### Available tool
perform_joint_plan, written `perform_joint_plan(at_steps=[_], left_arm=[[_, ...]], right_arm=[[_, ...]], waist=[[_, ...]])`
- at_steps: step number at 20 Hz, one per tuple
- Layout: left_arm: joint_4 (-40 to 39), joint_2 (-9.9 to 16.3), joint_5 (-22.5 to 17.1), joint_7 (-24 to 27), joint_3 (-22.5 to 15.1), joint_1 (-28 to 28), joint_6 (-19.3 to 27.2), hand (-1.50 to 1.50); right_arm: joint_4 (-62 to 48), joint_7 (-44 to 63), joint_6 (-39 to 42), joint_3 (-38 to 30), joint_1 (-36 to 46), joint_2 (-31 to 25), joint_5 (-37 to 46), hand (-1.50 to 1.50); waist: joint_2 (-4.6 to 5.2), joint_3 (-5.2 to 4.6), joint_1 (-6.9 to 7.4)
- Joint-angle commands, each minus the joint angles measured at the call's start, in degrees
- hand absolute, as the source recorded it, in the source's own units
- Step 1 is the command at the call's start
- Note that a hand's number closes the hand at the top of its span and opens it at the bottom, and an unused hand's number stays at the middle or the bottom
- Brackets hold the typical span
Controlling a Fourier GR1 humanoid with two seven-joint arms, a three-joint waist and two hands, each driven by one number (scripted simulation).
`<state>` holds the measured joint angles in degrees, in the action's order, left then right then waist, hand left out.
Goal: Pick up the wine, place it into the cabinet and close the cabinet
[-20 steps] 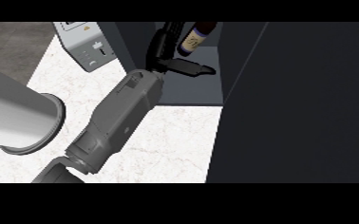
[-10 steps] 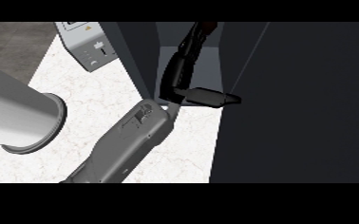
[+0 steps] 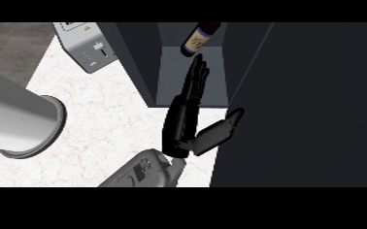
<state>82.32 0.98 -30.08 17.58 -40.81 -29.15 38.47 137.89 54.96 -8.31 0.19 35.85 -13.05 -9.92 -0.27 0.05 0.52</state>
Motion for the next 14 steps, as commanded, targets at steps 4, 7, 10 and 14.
perform_joint_plan(at_steps=[4, 7, 10, 14], left_arm=[[15.79, 0.67, 2.73, 0.42, -6.92, 13.63, 4.26, 1.50], [23.30, 6.53, 2.95, -0.38, -9.66, 19.47, 1.27, 1.50], [30.42, 12.93, 3.43, -1.22, -11.40, 24.50, -1.03, 1.50], [34.73, 16.53, 3.99, 0.12, -10.69, 27.58, -2.77, 1.50]], right_arm=[[2.72, 5.70, -1.83, -0.66, 2.94, -1.59, -0.70, -1.50], [2.95, -1.52, 0.53, -0.62, -4.42, 0.08, -0.02, -1.50], [2.92, 0.24, 0.61, 0.29, -3.68, -0.66, -0.02, -1.50], [4.21, 1.19, 2.53, 3.50, -4.68, 0.79, -5.94, 1.50]], waist=[[-0.08, -0.09, -0.26], [0.09, -0.04, -0.19], [0.03, -0.06, -0.05], [0.01, -0.02, 0.02]])
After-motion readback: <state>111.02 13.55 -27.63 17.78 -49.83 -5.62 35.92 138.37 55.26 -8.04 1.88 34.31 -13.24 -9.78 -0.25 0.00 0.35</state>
